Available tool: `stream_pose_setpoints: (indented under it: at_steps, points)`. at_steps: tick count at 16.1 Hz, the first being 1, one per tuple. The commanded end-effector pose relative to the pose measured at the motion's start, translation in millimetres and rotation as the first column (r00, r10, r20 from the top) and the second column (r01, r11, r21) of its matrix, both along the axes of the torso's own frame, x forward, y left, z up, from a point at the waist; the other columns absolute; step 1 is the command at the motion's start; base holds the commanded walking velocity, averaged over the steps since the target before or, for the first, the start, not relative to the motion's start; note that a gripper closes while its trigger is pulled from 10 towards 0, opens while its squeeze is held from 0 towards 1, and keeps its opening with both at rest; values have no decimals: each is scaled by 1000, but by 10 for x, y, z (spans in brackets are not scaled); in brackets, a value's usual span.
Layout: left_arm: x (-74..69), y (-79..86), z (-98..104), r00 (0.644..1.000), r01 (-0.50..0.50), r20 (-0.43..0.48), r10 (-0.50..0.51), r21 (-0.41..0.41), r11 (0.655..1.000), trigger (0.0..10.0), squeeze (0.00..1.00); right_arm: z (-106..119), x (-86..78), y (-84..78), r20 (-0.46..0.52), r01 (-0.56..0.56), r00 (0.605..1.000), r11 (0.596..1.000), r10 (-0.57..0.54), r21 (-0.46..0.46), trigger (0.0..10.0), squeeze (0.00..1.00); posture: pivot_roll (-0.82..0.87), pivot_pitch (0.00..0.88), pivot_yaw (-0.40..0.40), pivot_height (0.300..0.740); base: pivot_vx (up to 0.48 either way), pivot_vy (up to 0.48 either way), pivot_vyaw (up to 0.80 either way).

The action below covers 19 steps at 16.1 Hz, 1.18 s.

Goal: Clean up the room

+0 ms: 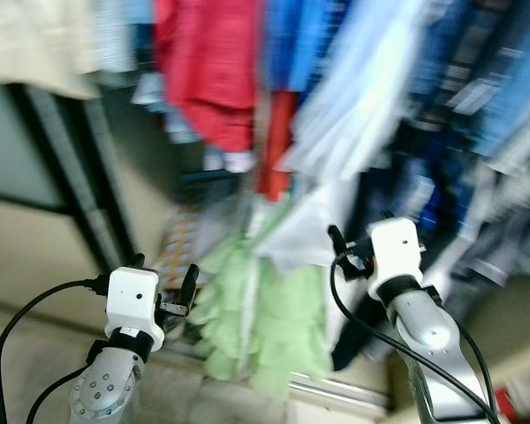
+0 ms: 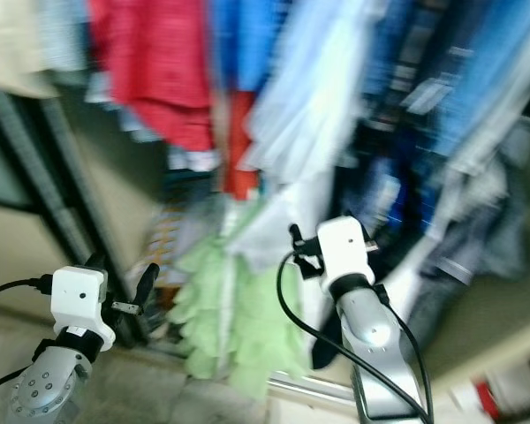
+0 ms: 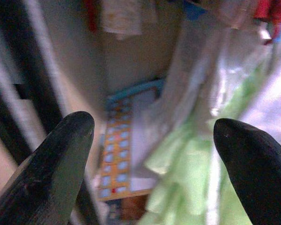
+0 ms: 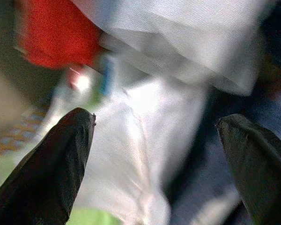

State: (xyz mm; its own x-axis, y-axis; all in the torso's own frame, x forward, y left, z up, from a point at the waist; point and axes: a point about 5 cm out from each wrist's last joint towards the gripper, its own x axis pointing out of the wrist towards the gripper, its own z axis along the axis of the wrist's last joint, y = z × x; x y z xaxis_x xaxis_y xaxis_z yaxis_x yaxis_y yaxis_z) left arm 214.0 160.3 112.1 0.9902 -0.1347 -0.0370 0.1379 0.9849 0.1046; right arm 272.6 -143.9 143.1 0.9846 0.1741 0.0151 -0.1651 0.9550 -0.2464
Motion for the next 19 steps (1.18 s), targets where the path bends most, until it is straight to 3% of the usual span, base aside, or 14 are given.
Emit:
stream_pose_setpoints:
  at_steps: [1, 19]
  points:
    - [10, -46, 43, 999, 19, 26, -19, -24, 1000, 10000, 0, 6, 11, -31, 1, 9, 1000, 1000, -9, -2, 10000, 0, 101, 0, -81, 740, 0, 0, 800]
    - [27, -112, 10, 1000, 0, 31, 0, -10, 1000, 10000, 0, -23, 32, 68, -5, -16, 1000, 1000, 17, 19, 10000, 0, 114, 0, -85, 740, 0, 0, 800]
